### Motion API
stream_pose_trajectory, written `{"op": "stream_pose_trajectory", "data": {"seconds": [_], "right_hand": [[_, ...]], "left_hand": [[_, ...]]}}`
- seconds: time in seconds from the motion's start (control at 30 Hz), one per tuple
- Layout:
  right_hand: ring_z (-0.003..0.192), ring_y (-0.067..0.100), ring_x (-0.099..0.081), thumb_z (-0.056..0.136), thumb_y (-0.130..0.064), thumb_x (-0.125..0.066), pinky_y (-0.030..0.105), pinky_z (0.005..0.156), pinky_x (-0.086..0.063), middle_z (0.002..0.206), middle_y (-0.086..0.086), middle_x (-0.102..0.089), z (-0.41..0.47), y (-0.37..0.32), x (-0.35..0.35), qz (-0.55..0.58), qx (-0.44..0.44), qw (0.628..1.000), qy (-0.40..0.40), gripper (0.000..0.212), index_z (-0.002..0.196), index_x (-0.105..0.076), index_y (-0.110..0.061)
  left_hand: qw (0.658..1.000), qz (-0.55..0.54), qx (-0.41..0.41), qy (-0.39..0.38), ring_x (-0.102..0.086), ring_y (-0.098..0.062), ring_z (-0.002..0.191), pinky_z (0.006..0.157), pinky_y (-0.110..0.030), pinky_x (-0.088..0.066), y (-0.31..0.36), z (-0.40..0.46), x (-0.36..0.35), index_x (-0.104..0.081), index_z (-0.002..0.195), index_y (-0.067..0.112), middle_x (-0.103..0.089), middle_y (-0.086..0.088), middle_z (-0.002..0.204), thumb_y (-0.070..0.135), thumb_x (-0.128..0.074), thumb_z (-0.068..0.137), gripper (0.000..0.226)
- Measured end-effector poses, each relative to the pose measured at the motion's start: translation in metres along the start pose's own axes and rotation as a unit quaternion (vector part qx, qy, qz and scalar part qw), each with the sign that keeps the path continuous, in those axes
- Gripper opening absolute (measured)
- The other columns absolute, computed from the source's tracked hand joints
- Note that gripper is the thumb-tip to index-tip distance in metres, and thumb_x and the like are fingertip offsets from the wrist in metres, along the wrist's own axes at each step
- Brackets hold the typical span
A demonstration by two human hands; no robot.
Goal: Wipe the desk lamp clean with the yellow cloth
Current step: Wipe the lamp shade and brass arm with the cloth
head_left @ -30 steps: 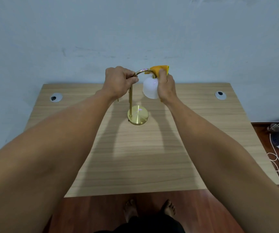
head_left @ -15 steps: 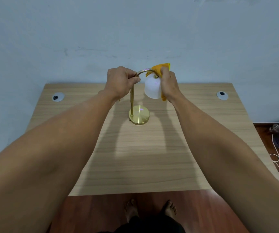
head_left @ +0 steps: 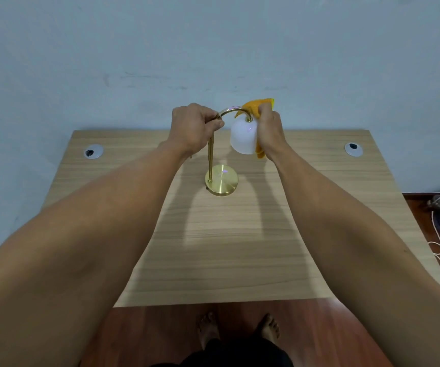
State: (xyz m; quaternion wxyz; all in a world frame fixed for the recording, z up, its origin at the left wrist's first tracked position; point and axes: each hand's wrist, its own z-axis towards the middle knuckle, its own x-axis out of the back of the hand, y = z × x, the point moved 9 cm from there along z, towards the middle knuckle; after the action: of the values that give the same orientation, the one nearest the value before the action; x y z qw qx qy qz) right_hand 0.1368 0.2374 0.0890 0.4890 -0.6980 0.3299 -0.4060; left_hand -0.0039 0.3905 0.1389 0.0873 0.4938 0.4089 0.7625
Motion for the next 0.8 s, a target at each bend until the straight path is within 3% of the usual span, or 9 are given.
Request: {"op": "stream_pose_trajectory", "data": {"seconds": [0.17,0.23,0.3,0.4,0.57,0.63,0.67,0.73,0.8], "right_hand": [[0.06,0.025,-0.054,0.1,-0.035,-0.032,0.023,0.053,-0.042,0.068,-0.001,-0.059,-0.015,0.04,0.016,0.198,-0.16,0.963,0.091,0.041,0.073,-0.058,-0.02],[0.066,0.027,-0.06,0.096,-0.038,-0.035,0.027,0.057,-0.046,0.074,-0.001,-0.065,-0.028,0.039,0.016,0.255,-0.125,0.95,0.127,0.042,0.079,-0.067,-0.018],[0.108,0.026,-0.068,0.095,-0.039,-0.038,0.04,0.082,-0.054,0.114,-0.006,-0.073,-0.036,0.024,0.007,0.248,0.003,0.958,0.145,0.044,0.112,-0.075,-0.022],[0.156,0.014,-0.02,0.106,-0.034,-0.032,0.038,0.127,-0.017,0.165,-0.005,-0.034,-0.056,0.011,-0.02,0.075,0.166,0.976,0.122,0.051,0.154,-0.044,-0.022],[0.158,0.008,0.001,0.109,-0.031,-0.026,0.038,0.129,-0.007,0.172,-0.009,-0.008,-0.065,0.028,-0.023,0.032,0.183,0.972,0.141,0.053,0.162,-0.021,-0.033],[0.153,0.013,-0.026,0.105,-0.039,-0.027,0.032,0.119,-0.033,0.165,-0.005,-0.033,-0.061,0.04,-0.022,0.105,0.102,0.979,0.139,0.052,0.156,-0.035,-0.034],[0.134,0.022,-0.051,0.101,-0.041,-0.029,0.029,0.097,-0.053,0.146,-0.002,-0.055,-0.06,0.05,-0.019,0.166,0.022,0.975,0.148,0.051,0.146,-0.051,-0.028],[0.078,0.03,-0.058,0.098,-0.04,-0.031,0.021,0.044,-0.05,0.097,0.002,-0.061,-0.072,0.065,-0.011,0.275,-0.137,0.937,0.167,0.042,0.11,-0.063,-0.015],[0.07,0.027,-0.051,0.099,-0.037,-0.033,0.022,0.045,-0.046,0.086,-0.001,-0.054,-0.078,0.06,-0.005,0.328,-0.161,0.911,0.189,0.037,0.097,-0.061,-0.013]], "left_hand": [[1.0,-0.002,0.005,0.002,-0.037,-0.019,0.064,0.078,-0.032,-0.039,-0.003,-0.001,0.001,-0.074,0.08,0.008,-0.045,-0.005,0.061,0.033,-0.068,0.091,0.028],[1.0,0.002,0.002,0.001,-0.038,-0.019,0.064,0.077,-0.033,-0.039,-0.002,0.0,0.002,-0.074,0.079,0.008,-0.045,-0.005,0.06,0.033,-0.068,0.091,0.028],[1.0,0.007,-0.004,-0.001,-0.039,-0.02,0.063,0.076,-0.034,-0.04,0.0,0.001,0.002,-0.074,0.078,0.01,-0.047,-0.004,0.059,0.032,-0.068,0.091,0.027],[1.0,0.012,-0.001,-0.003,-0.044,-0.02,0.063,0.081,-0.039,-0.048,0.0,0.0,0.002,-0.075,0.08,0.01,-0.057,-0.018,0.064,0.034,-0.067,0.09,0.027],[1.0,0.031,0.0,-0.001,-0.058,-0.038,0.074,0.093,-0.048,-0.052,0.004,-0.001,0.003,-0.076,0.083,0.011,-0.066,-0.021,0.072,0.036,-0.066,0.09,0.029],[0.999,0.034,0.002,-0.003,-0.059,-0.035,0.073,0.096,-0.049,-0.053,0.004,-0.002,0.003,-0.078,0.085,0.013,-0.068,-0.02,0.073,0.037,-0.067,0.09,0.027],[0.999,0.034,0.002,-0.003,-0.061,-0.036,0.074,0.096,-0.049,-0.053,0.004,-0.003,0.003,-0.079,0.086,0.013,-0.069,-0.019,0.074,0.037,-0.067,0.09,0.027],[0.999,0.032,0.005,-0.004,-0.065,-0.038,0.079,0.097,-0.05,-0.053,0.004,-0.004,0.004,-0.079,0.087,0.013,-0.07,-0.019,0.075,0.038,-0.066,0.089,0.028],[0.999,0.032,0.005,-0.003,-0.066,-0.038,0.081,0.097,-0.05,-0.053,0.005,-0.004,0.004,-0.079,0.088,0.012,-0.071,-0.019,0.076,0.038,-0.066,0.089,0.028]]}}
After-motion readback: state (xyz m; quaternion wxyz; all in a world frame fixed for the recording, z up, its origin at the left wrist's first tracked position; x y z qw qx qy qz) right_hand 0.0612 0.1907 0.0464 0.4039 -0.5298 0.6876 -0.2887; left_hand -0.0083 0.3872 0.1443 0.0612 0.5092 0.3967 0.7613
